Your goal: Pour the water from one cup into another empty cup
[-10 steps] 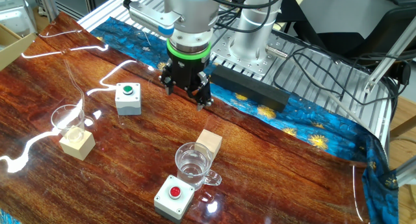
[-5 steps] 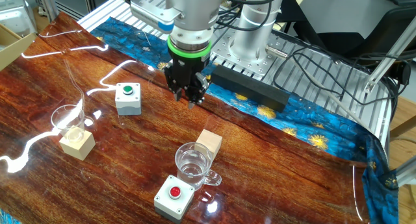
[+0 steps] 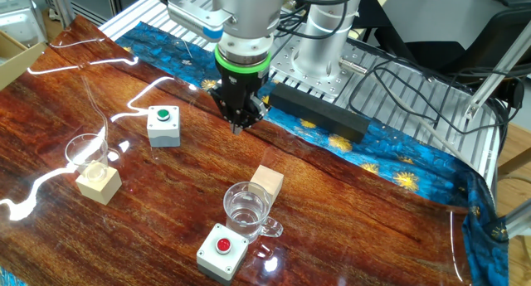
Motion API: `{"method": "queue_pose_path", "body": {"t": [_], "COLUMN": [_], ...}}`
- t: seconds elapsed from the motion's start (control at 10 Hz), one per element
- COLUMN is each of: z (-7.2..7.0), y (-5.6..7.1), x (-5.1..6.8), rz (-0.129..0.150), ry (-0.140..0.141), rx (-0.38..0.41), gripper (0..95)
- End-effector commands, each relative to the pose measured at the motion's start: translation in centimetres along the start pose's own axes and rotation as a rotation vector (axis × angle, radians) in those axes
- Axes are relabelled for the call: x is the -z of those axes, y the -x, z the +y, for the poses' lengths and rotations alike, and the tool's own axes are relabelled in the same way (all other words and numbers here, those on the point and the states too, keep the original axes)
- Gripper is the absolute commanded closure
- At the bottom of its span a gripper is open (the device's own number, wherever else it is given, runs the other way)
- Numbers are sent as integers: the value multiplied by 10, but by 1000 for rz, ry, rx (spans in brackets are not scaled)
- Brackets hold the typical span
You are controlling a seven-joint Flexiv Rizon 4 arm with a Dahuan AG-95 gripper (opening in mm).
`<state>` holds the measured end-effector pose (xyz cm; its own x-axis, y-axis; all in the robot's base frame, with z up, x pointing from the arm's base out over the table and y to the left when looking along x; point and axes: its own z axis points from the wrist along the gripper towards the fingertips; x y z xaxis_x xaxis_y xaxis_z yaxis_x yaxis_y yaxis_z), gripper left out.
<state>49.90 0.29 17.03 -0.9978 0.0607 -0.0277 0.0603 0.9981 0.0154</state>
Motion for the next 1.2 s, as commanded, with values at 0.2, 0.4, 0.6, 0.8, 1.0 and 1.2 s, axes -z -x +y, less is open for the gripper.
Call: {"method": "queue_pose_path", "body": {"t": [0.2, 0.4, 0.6, 0.8, 1.0, 1.2], "z": [7, 14, 20, 29, 36, 47], "y": [0, -1, -1, 4, 7, 14], "x": [0, -3, -5, -5, -5, -5], "rz": [4, 5, 5, 15, 19, 18], "ry": [9, 18, 20, 21, 21, 14], "rx": [-2, -1, -3, 8, 27, 32], "gripper": [950, 950, 950, 950, 950, 950]}}
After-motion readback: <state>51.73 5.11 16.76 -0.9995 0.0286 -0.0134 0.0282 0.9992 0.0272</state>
